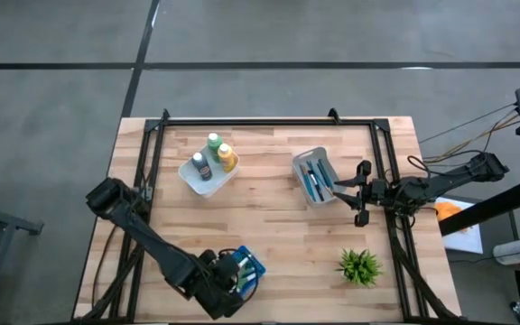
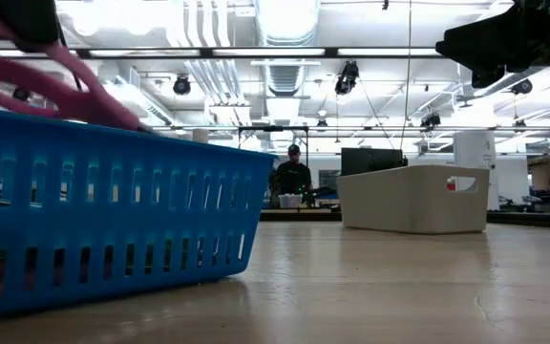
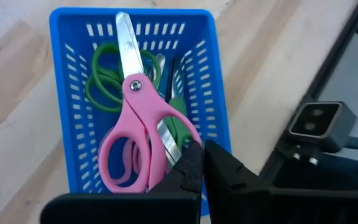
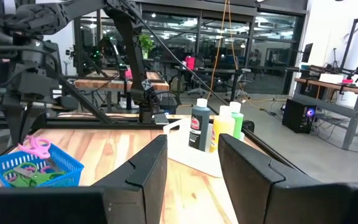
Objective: Pick & Place Paint Supplies
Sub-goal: Put the pink scissors into the blue bin, then return to Home Position
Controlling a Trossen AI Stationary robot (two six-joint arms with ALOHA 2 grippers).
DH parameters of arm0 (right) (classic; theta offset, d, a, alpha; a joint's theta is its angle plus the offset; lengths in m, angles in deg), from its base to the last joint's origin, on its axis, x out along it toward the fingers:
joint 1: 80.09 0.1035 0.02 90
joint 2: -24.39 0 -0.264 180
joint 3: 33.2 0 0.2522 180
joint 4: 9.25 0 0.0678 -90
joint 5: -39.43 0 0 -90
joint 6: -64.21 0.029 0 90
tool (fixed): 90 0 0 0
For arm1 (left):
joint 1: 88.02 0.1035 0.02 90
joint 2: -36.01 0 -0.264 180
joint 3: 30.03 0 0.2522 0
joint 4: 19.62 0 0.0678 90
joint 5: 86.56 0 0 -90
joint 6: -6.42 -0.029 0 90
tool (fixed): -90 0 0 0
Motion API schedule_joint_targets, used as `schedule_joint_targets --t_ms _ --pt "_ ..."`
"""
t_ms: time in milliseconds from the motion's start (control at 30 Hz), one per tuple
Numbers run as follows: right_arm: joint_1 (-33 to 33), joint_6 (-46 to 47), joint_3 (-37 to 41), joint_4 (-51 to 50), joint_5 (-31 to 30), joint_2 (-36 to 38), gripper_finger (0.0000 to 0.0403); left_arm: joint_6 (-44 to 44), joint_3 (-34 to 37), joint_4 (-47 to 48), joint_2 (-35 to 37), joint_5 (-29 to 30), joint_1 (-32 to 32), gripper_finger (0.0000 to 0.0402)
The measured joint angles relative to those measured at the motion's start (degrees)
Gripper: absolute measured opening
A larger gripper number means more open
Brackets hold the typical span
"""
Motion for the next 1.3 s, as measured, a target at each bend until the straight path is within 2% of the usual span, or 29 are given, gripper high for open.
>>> schedule_joint_targets --t_ms 500,933,1300 --pt "0.0 -0.1 0.0 0.0 0.0 0.0 0.0143 2.5 0.2 -0.7 -4.5 -0.7 0.0 0.0004" --pt "0.0 -0.1 0.0 0.0 0.0 0.0 0.0143 2.7 2.8 -4.8 -4.5 -1.5 0.0 0.0101" --pt "0.0 0.0 0.0 0.0 0.0 0.0 0.0143 1.5 2.8 -4.9 -3.5 -1.5 0.0 0.011"
